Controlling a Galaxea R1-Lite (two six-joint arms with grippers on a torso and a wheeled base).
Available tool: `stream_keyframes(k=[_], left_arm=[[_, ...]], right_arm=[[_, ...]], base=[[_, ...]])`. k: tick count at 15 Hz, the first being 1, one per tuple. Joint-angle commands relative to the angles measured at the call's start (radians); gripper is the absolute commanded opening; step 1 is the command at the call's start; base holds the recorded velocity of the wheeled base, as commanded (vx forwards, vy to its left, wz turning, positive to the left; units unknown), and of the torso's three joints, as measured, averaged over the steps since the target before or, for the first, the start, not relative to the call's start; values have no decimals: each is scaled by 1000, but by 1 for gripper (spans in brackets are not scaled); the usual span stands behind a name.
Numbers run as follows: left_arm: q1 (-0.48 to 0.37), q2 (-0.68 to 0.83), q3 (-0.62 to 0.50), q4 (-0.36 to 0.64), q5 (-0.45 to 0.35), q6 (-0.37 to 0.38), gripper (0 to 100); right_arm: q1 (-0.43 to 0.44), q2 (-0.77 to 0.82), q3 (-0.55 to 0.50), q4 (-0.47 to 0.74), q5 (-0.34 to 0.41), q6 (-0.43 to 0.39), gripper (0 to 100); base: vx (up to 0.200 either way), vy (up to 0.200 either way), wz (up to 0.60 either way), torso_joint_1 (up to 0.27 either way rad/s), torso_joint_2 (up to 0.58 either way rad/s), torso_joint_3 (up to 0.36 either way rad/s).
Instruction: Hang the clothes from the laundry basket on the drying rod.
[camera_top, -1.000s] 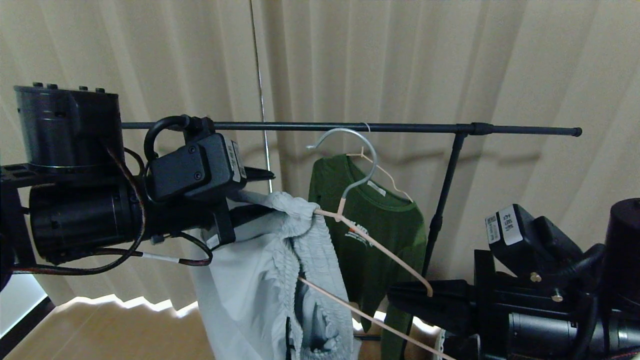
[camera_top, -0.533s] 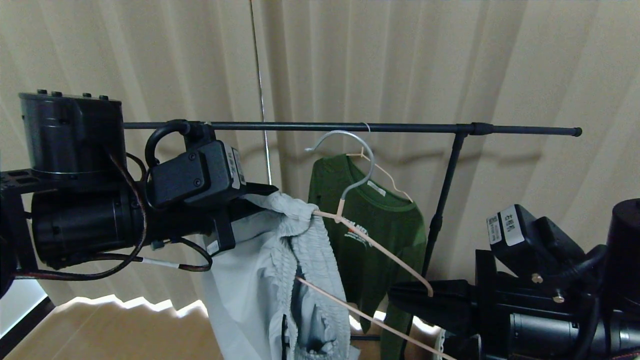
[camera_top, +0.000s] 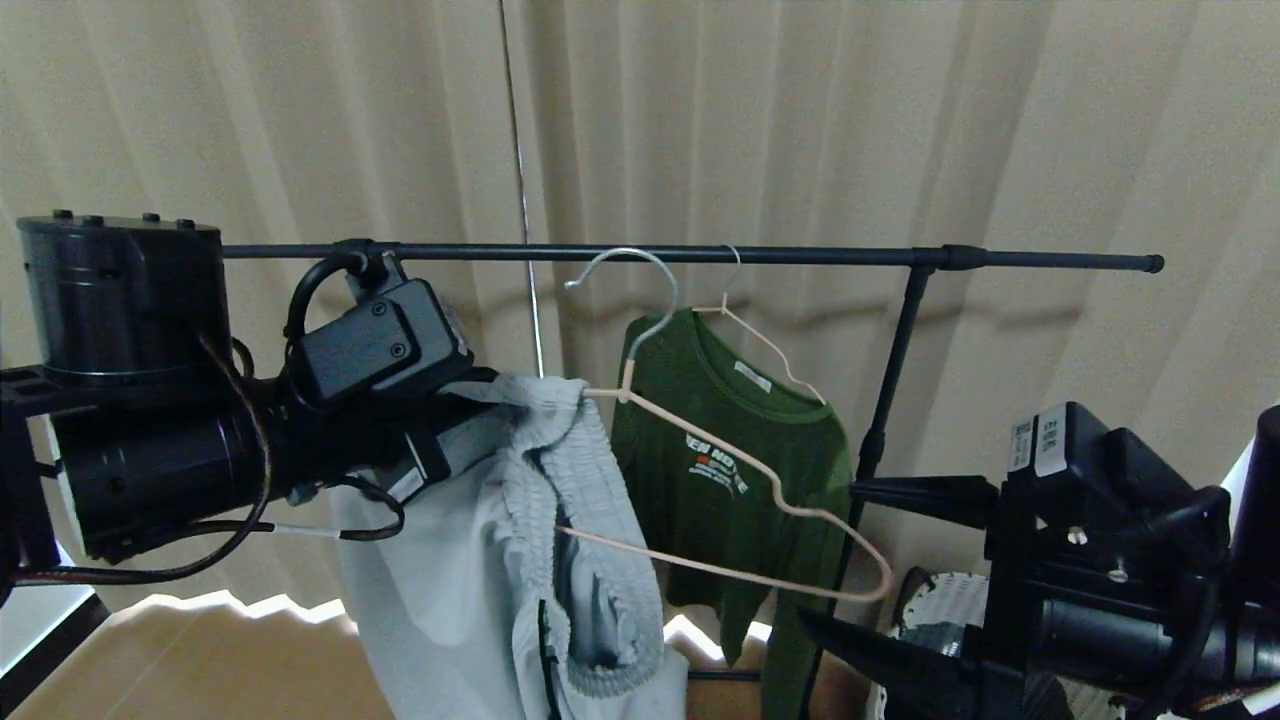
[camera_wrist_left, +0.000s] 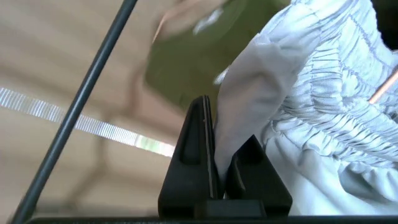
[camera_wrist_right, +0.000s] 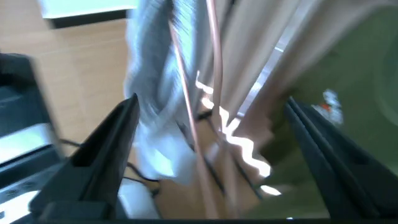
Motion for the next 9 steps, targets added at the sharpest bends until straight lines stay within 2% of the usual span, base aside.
stream_keyframes(k=[1,3,4,5,6,7,9], left_arm=[[1,-34,38,-1,68,-60,0],[-2,-43,45,0,154,-153,0],[-7,-42,38,-3,195,-253,0],[-21,-43,22,-3,203,-330,0],[-28,-43,16,-3,205,-360,0],[-41,-56,-1,-1,206,-442,0],[-44,-56,-22,-3,205,-515,0]], right_arm=[[-89,-31,14,0,-1,-49,100],[-118,-36,41,-12,-1,-78,100],[-118,-31,64,-50,-1,-78,100],[-118,-20,78,-86,-1,-78,100],[-118,-14,81,-100,-1,-78,100],[-118,6,83,-130,1,-75,100],[-110,24,80,-136,2,-74,100]], base=[[0,0,0,0,0,0],[0,0,0,0,0,0],[0,0,0,0,0,0],[0,0,0,0,0,0],[0,0,0,0,0,0],[0,0,0,0,0,0],[0,0,0,0,0,0]])
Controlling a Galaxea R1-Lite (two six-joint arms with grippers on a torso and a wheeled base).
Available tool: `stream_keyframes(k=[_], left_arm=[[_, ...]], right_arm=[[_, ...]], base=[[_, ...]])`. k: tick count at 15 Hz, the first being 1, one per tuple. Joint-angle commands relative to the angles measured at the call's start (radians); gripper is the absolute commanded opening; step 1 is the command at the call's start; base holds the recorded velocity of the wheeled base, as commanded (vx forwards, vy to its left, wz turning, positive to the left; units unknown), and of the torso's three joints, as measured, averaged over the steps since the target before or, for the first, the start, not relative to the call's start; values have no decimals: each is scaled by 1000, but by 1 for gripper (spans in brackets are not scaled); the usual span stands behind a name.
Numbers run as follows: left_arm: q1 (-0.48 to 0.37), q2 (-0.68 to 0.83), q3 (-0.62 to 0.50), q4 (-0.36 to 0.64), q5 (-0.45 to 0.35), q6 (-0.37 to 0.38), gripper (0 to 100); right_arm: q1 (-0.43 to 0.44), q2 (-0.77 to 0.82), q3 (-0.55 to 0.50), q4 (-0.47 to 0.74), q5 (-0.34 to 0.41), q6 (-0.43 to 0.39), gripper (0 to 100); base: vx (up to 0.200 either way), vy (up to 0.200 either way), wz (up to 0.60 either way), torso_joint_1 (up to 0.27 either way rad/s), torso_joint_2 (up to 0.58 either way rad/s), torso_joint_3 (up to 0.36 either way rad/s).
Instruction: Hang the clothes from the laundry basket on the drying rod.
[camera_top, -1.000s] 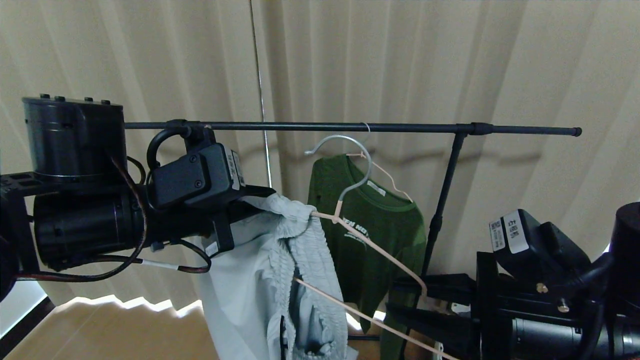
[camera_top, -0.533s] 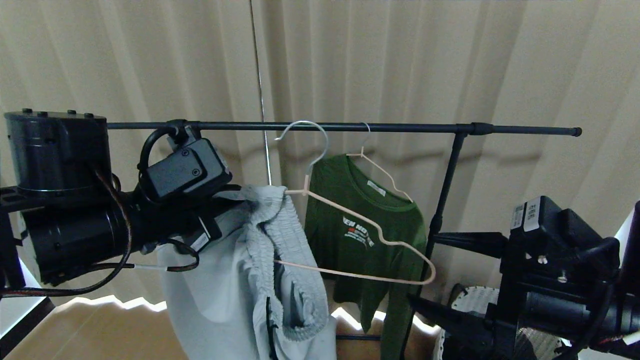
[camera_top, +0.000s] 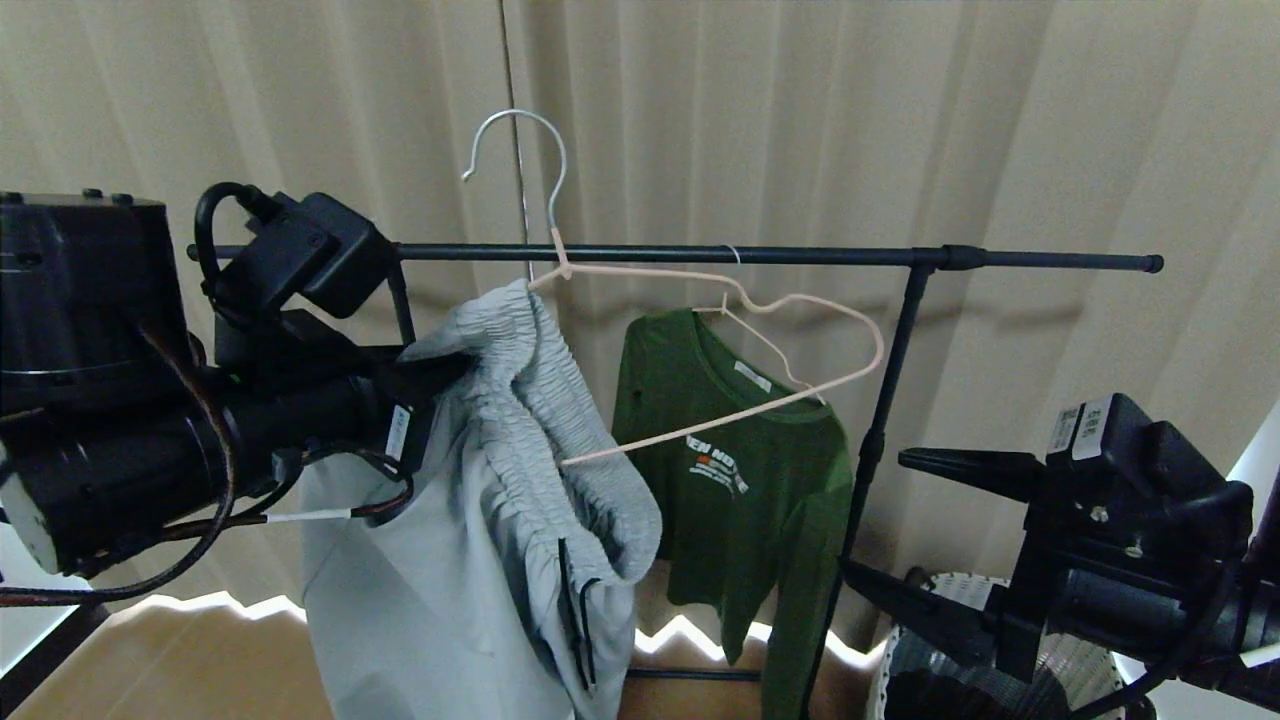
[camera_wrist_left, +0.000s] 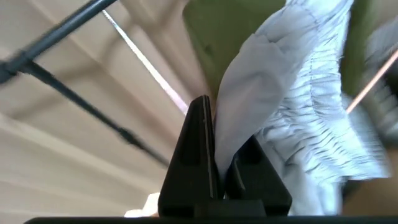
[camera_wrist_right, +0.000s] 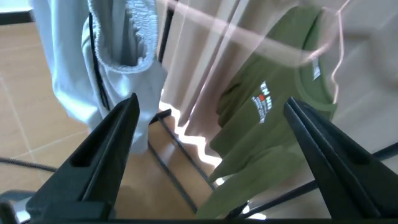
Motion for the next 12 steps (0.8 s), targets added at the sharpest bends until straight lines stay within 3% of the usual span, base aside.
stream_keyframes(k=[1,3,7,12], left_arm=[[-14,-4,-32,-6,-5,-68,0],[-54,-7,-40,-49,-12,-149,0],[-111,-14,-43,-103,-22,-154,0],[-118,-14,-43,-110,-22,-152,0]], right_arm=[[21,33,-2,-2,3,2,100],[51,59,-10,-7,3,16,100],[90,199,-34,-207,-16,58,100],[90,354,-111,-304,-31,83,100]], base=[[0,0,0,0,0,0],[0,0,0,0,0,0],[0,0,0,0,0,0],[0,0,0,0,0,0]])
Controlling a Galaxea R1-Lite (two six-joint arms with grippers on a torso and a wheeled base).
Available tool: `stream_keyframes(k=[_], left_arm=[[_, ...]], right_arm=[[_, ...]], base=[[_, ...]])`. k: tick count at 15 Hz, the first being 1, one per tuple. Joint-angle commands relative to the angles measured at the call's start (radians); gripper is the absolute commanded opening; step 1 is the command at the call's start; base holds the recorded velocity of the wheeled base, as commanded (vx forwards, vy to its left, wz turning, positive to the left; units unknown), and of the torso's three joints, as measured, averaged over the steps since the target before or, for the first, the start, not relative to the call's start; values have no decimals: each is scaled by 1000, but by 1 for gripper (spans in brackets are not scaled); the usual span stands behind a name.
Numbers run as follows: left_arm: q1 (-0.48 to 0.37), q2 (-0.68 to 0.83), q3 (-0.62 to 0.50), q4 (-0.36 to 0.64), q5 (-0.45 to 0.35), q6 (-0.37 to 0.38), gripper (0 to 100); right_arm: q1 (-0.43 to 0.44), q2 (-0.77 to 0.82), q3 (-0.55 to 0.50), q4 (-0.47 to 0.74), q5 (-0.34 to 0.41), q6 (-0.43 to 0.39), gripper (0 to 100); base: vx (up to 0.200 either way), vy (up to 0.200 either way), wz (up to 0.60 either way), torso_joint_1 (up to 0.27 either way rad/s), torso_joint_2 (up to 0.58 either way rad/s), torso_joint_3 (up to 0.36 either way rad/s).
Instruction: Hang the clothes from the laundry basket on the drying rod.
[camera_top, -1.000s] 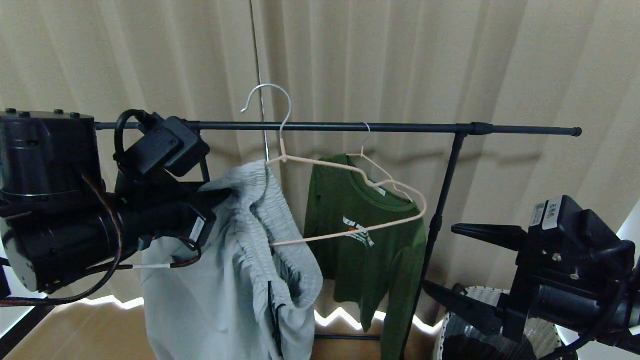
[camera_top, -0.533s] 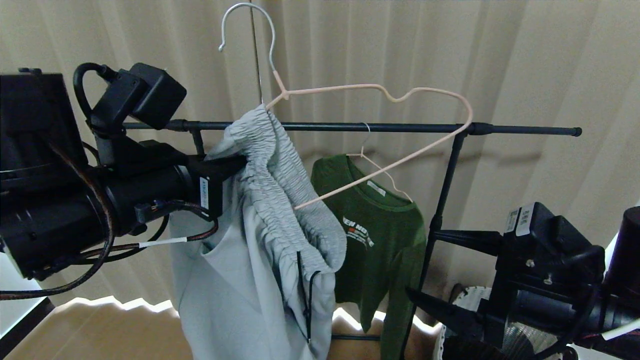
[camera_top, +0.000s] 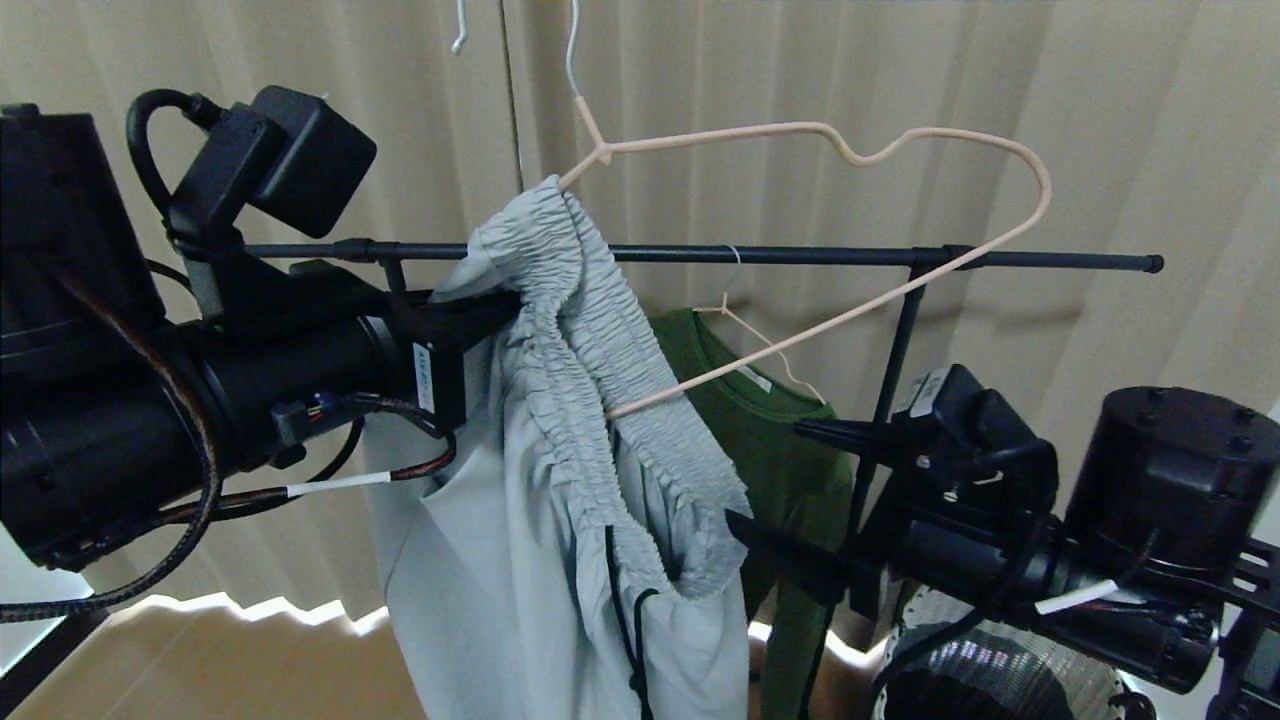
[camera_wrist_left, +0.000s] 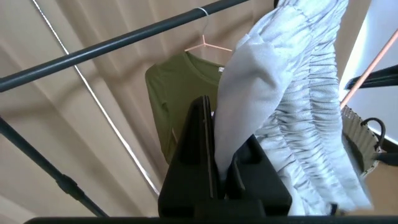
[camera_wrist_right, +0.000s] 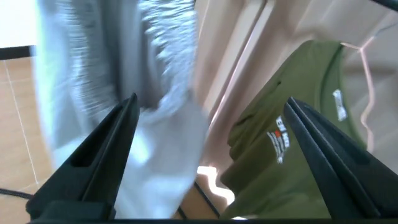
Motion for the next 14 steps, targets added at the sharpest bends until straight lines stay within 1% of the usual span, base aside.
stream_keyframes(k=[1,2,3,6,8,11,12,13,14], left_arm=[[-1,0,0,0,1,1,0],[-1,-2,0,0,1,2,0],[-1,-3,0,-2,1,1,0],[-1,-5,6,-40,-1,-3,0],[-3,-2,6,-50,-1,1,0],[-7,-3,12,-50,1,7,0],[-4,-7,21,-50,3,27,0],[5,-16,37,-50,6,63,0],[20,-25,53,-50,6,114,0]], right_arm=[[1,96,-39,-8,-13,7,100],[1,108,-44,-8,-22,7,100],[1,134,-49,-18,-36,10,0],[1,167,-41,-74,-40,14,0],[19,167,-41,-75,-40,14,0],[22,159,-41,-77,-48,14,0],[16,154,-38,-77,-77,14,0],[-4,151,-29,-77,-126,11,0],[-19,143,-26,-78,-160,7,0]], base=[[0,0,0,0,0,0],[0,0,0,0,0,0],[0,0,0,0,0,0],[0,0,0,0,0,0],[0,0,0,0,0,0],[0,0,0,0,0,0],[0,0,0,0,0,0],[0,0,0,0,0,0],[0,0,0,0,0,0]])
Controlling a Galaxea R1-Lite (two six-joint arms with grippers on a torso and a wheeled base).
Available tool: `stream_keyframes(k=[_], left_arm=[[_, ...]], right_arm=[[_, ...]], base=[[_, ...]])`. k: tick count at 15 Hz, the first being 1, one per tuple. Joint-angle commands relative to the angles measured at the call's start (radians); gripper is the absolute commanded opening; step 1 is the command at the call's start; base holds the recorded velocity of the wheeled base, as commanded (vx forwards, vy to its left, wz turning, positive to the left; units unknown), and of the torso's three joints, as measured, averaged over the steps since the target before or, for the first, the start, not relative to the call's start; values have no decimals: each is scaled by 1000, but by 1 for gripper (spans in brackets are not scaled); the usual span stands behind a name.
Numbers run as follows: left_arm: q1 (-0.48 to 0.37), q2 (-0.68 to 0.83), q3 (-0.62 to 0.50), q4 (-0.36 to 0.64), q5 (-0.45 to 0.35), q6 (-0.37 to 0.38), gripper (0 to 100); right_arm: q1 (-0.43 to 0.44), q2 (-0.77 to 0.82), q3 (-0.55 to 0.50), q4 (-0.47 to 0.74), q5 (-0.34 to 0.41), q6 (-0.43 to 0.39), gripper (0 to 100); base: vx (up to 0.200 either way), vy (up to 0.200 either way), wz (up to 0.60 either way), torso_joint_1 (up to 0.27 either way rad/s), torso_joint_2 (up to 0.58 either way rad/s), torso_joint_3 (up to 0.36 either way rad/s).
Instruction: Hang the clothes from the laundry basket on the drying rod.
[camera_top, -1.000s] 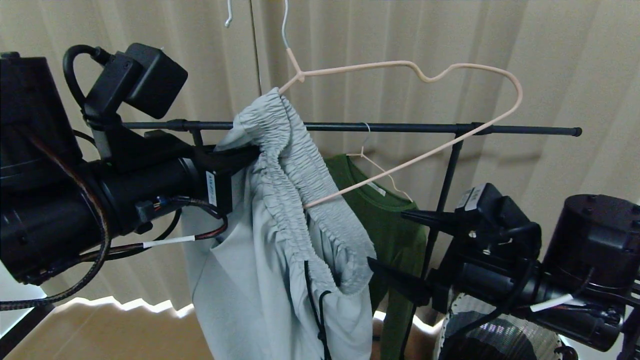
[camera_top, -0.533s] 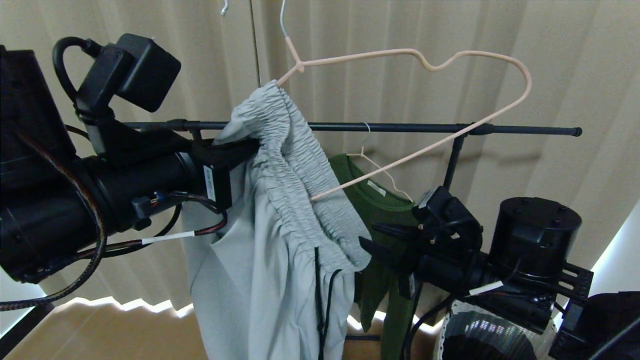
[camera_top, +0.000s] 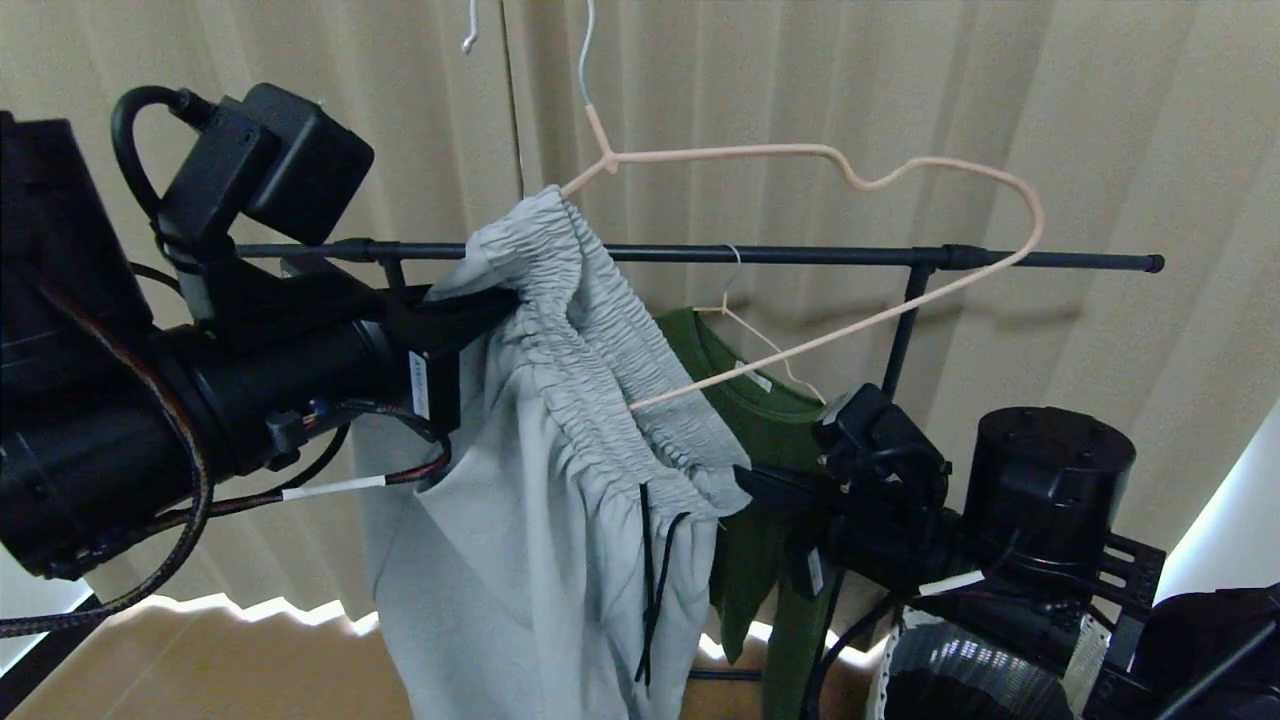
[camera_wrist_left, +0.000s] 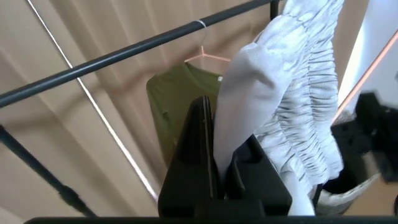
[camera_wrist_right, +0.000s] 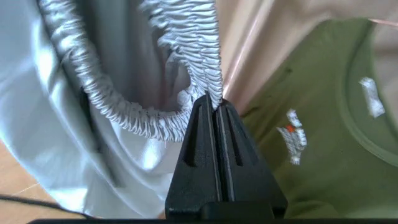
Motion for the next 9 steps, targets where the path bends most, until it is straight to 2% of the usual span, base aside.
stream_keyframes(k=[1,2,5,6,7,9], left_arm=[[20,-16,24,0,1,32,0],[52,-30,45,0,1,89,0],[116,-30,62,0,3,135,0],[136,-30,71,0,3,167,0],[174,-31,93,0,3,239,0],[208,-33,117,-1,1,304,0]], right_arm=[[-22,-14,7,-1,-23,-4,0],[-57,-33,7,1,-30,-6,0],[-154,-41,26,-2,-30,-10,0],[-168,-44,26,-10,-30,-10,0],[-186,-48,26,-41,-30,-16,0],[-195,-51,27,-45,-30,-27,0]], base=[[0,0,0,0,0,0],[0,0,0,0,0,0],[0,0,0,0,0,0],[0,0,0,0,0,0],[0,0,0,0,0,0],[0,0,0,0,0,0]])
